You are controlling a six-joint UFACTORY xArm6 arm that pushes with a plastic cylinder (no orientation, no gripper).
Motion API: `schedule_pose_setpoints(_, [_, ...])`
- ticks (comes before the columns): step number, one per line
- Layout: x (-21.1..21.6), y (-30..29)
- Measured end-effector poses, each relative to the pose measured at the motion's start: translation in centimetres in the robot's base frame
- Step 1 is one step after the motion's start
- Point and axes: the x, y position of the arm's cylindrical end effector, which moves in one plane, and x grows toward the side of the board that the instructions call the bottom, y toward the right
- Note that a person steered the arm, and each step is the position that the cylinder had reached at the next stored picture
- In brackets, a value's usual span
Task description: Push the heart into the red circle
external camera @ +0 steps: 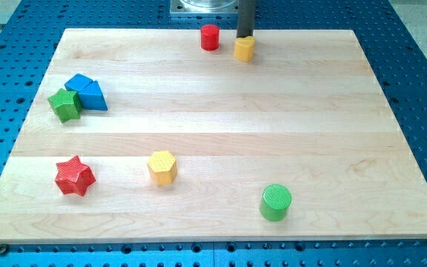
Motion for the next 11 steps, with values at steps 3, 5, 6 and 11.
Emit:
schedule_pose_setpoints(3, [1.4,-7.5])
schedule_pose_setpoints(5, [1.1,5.1])
schedule_pose_setpoints(6, [3.2,6.8])
schedule_pose_setpoints(11, [5.9,-2.7])
